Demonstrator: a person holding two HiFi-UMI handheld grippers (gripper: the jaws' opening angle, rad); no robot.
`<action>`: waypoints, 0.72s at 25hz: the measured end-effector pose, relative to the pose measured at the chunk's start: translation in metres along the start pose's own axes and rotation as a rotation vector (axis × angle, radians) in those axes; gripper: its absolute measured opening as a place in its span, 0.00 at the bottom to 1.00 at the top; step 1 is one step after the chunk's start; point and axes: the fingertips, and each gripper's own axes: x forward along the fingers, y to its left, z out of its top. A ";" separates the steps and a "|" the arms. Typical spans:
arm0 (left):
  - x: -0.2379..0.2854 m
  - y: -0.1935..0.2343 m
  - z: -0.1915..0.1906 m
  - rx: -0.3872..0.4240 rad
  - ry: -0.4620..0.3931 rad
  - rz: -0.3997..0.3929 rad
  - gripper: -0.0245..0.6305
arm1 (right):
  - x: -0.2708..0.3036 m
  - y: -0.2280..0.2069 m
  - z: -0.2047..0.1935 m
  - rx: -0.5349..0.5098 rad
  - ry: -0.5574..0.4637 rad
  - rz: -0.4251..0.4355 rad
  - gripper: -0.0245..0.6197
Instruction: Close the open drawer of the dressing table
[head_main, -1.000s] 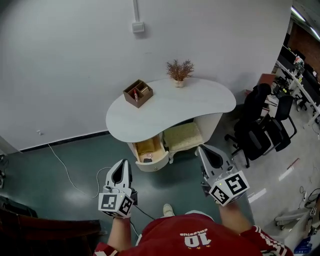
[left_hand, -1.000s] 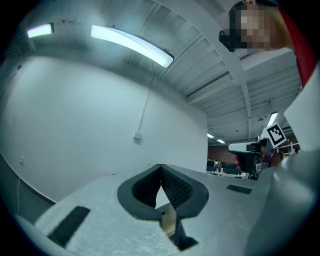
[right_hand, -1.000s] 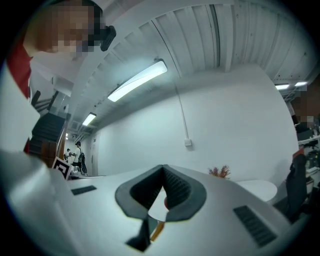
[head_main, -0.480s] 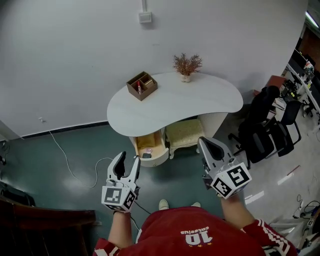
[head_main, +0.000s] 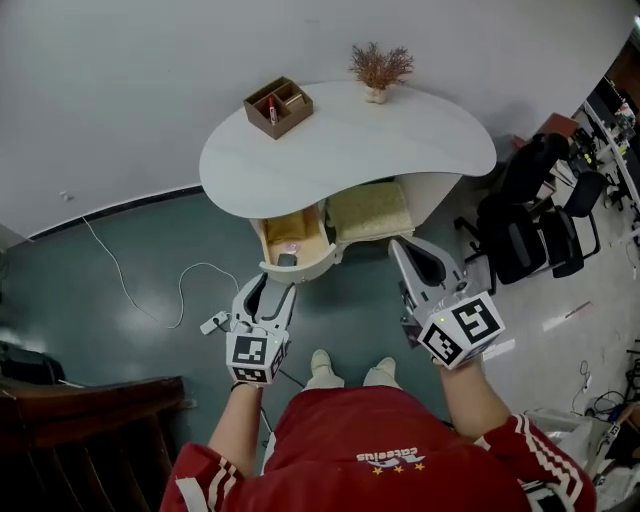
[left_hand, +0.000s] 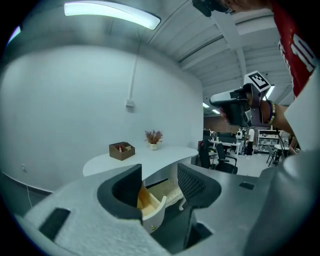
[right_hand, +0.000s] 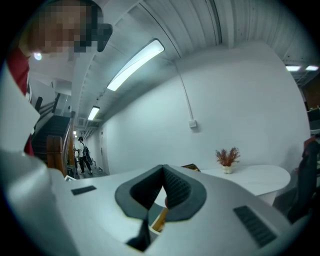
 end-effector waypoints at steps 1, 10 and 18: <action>0.004 0.001 -0.012 -0.014 0.013 -0.010 0.37 | 0.004 0.001 -0.008 0.003 0.014 -0.005 0.05; 0.033 0.017 -0.100 -0.166 0.100 -0.041 0.37 | 0.022 0.014 -0.055 0.017 0.109 -0.065 0.05; 0.067 0.018 -0.179 -0.261 0.191 0.007 0.38 | 0.023 -0.001 -0.088 0.026 0.181 -0.085 0.05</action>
